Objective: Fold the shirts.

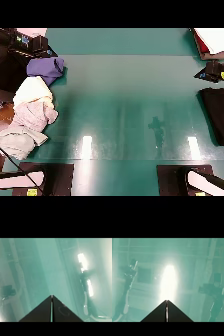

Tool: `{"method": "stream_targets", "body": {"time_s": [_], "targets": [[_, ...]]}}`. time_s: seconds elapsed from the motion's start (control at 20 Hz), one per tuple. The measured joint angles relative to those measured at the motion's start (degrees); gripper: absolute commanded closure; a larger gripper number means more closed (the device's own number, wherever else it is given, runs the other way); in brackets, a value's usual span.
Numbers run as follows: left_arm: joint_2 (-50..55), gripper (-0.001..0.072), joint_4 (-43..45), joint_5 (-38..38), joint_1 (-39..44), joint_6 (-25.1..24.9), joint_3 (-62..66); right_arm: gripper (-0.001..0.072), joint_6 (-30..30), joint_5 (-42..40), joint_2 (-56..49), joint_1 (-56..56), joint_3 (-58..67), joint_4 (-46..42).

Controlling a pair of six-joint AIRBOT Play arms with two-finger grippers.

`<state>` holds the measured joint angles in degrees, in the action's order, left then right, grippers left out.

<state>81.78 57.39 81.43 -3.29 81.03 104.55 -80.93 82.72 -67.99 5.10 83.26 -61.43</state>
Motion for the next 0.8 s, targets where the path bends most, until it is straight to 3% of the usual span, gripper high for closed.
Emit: {"method": "stream_targets", "body": {"time_s": [0.75,0.8], "targets": [[0.0,0.0676,-0.7,-1.3,0.0,0.0,0.0,0.0694,0.0,0.0,0.0,-0.1,0.0,0.0],[0.0,0.0337,-0.9,-2.2,0.0,0.0,0.0,0.0694,0.0,0.0,0.0,-0.1,0.0,0.0]]}}
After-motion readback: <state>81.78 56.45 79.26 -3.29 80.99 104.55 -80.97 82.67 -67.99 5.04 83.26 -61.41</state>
